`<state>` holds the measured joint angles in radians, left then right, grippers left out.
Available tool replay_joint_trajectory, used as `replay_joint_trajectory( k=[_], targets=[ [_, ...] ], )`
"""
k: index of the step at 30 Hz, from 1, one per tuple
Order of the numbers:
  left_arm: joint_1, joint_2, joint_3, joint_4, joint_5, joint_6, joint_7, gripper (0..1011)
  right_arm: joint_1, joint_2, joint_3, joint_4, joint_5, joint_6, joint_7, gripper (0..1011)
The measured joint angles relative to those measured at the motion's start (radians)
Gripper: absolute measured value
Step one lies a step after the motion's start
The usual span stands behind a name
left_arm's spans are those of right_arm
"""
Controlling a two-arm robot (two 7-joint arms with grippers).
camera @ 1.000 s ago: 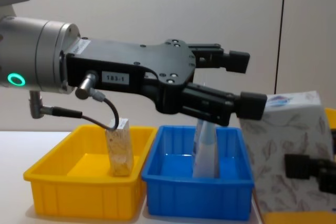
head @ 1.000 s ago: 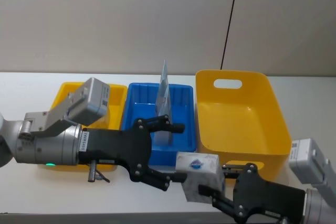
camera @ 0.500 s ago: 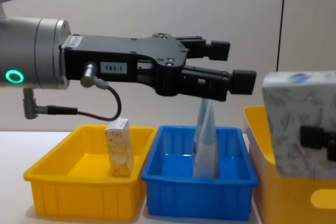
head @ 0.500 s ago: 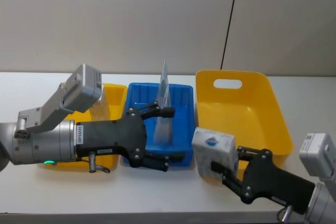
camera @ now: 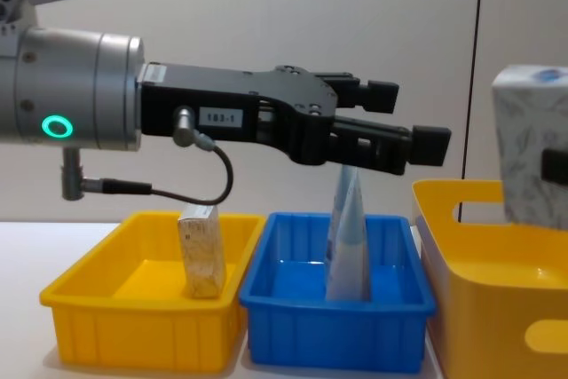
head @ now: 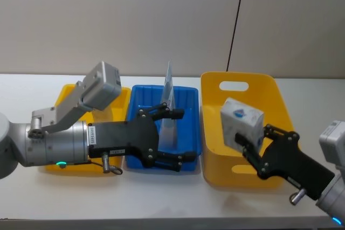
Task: Bimanual collaborative sorting of washing and personal care products
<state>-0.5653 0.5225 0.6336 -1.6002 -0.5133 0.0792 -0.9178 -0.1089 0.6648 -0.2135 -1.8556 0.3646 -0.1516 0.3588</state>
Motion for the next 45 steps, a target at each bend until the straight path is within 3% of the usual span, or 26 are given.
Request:
replay_joint_trajectory(
  k=[14,30,45],
  targets=[
    [-0.015,0.005,0.017,-0.027,0.035,0.058,0.081,1002,0.027,-0.097,0.038,0.024,-0.089,-0.005,-0.176,322],
    [0.017,0.095,-0.002,-0.103,0.04,0.143,0.15,1002,0.116,-0.242,0.051,0.1,-0.197,0.044,-0.381,322],
    [0.049,0.14,-0.02,-0.107,0.009,0.151,0.164,1001,0.164,-0.317,0.04,0.137,-0.215,0.104,-0.426,322]
  ],
)
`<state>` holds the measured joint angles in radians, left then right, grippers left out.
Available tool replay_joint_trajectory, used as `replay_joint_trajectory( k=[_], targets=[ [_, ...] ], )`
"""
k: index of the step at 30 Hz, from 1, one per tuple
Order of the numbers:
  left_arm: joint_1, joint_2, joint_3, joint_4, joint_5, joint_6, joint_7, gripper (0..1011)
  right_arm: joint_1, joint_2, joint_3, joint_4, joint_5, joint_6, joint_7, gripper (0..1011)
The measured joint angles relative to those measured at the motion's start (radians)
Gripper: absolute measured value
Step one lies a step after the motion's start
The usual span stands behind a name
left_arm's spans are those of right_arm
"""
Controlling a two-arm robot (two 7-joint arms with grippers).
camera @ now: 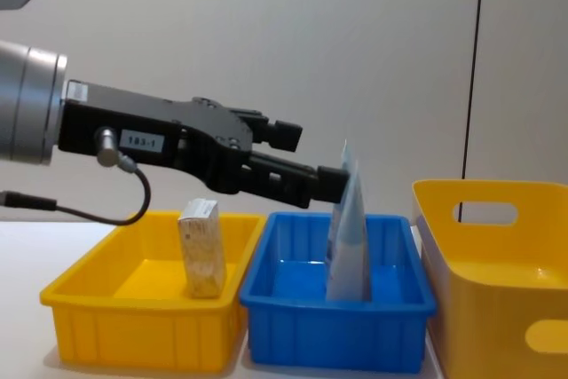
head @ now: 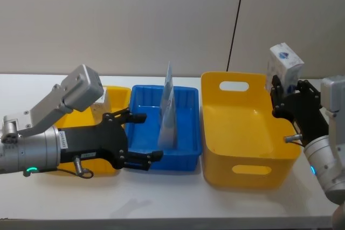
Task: Bimanual collaborative sorting of washing and personal care products
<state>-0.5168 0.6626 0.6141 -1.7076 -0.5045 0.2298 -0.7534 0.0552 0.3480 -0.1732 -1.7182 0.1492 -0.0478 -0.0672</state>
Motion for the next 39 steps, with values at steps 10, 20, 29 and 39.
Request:
replay_joint_trajectory(
  k=[10,20,29,39],
  targets=[
    [0.007,0.01,-0.004,0.001,-0.008,-0.002,0.003,1001,0.003,-0.025,0.007,-0.009,0.028,0.055,0.01,322],
    [0.011,0.015,-0.006,0.002,-0.012,-0.003,0.005,1001,0.001,-0.05,0.017,-0.01,0.053,0.121,0.012,322],
    [0.012,0.017,-0.007,0.002,-0.014,-0.004,0.006,1001,0.005,-0.068,0.015,0.021,0.054,0.169,0.01,322],
    [0.013,0.017,-0.007,0.002,-0.015,-0.004,0.006,1001,0.018,-0.074,-0.002,0.067,0.03,0.19,0.012,322]
  ],
)
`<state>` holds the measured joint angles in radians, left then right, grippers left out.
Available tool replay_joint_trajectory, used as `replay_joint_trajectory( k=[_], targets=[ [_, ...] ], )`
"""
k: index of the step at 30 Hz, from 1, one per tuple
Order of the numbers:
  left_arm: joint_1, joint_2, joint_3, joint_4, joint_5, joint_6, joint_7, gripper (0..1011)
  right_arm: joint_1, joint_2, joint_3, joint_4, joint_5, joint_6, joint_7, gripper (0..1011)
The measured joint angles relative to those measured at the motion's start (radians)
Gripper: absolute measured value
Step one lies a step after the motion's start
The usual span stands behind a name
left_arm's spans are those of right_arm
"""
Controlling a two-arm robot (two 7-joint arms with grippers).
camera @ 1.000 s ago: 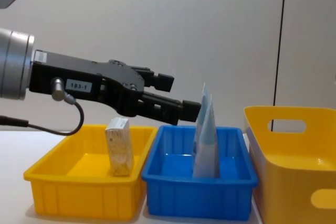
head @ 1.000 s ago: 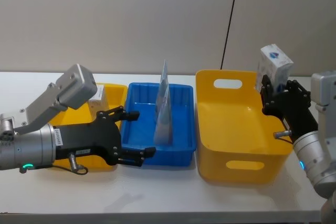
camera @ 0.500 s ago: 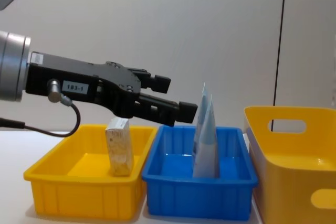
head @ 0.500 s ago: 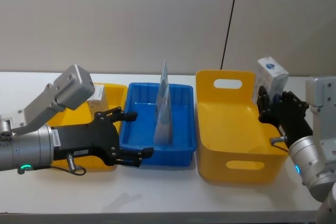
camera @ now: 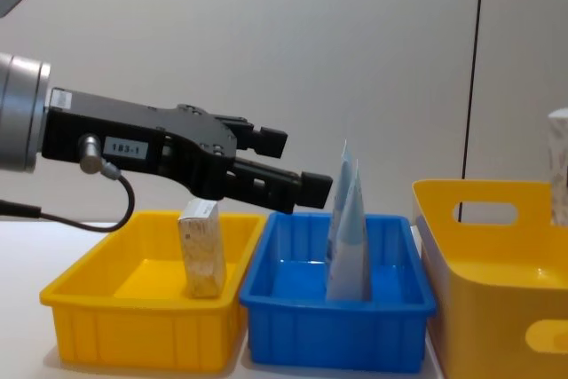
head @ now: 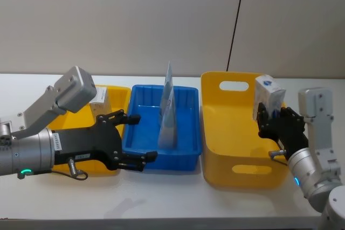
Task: Bimanual collaborative sorting of washing and personal care products
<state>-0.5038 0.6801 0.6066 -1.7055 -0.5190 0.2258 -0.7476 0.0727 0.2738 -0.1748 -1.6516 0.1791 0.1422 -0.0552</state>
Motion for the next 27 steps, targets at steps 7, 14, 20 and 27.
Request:
replay_joint_trajectory(
  k=[7,14,20,27],
  targets=[
    [0.0,0.001,0.0,0.0,0.0,0.0,0.0,1001,0.005,-0.002,-0.008,0.019,-0.011,0.005,0.004,322],
    [0.0,0.001,0.0,0.0,-0.001,0.0,0.0,1001,0.008,-0.003,-0.012,0.031,-0.019,0.008,0.007,389],
    [0.0,0.001,0.0,0.0,-0.001,0.0,0.0,1001,0.01,-0.003,-0.014,0.037,-0.022,0.009,0.008,600],
    [0.0,0.001,0.0,0.0,0.0,0.0,0.0,1001,0.01,-0.004,-0.015,0.04,-0.025,0.01,0.009,802]
  ],
)
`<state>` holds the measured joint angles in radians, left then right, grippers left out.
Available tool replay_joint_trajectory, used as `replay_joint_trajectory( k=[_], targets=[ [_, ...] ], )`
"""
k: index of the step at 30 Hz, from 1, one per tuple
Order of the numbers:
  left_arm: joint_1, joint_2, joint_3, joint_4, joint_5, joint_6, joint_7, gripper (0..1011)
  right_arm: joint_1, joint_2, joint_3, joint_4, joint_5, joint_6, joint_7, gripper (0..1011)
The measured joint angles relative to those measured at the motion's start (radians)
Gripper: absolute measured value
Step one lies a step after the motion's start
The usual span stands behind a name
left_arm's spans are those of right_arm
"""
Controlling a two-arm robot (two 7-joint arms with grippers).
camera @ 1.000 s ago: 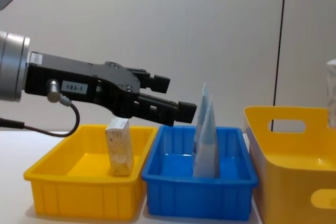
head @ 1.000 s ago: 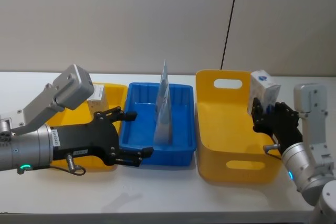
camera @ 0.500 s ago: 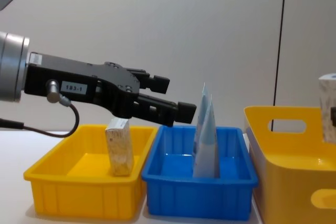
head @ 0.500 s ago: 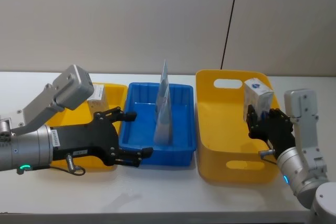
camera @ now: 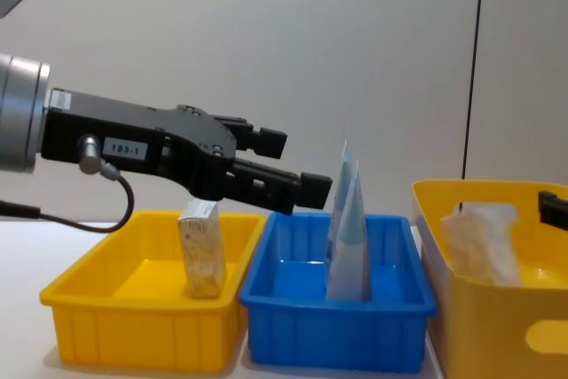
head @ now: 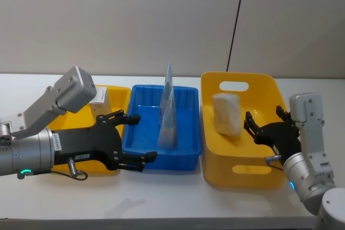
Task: Bimanual collaborative sorting of washing and personal care products
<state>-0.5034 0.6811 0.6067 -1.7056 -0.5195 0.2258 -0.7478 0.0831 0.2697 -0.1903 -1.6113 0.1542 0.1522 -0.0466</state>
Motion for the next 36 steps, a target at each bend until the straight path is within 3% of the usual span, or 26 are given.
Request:
replay_joint_trajectory(
  k=[7,21,36],
  targets=[
    [0.0,0.0,0.0,0.0,0.0,0.0,0.0,1002,0.001,0.0,-0.001,0.002,-0.001,0.001,0.001,1001],
    [0.0,0.0,0.0,0.0,0.0,0.0,0.0,1002,-0.001,-0.007,-0.008,-0.016,0.004,0.011,0.021,1003],
    [0.0,0.0,0.0,0.0,0.0,0.0,0.0,1001,0.007,-0.048,-0.046,-0.093,0.041,0.075,0.078,1003]
  ],
)
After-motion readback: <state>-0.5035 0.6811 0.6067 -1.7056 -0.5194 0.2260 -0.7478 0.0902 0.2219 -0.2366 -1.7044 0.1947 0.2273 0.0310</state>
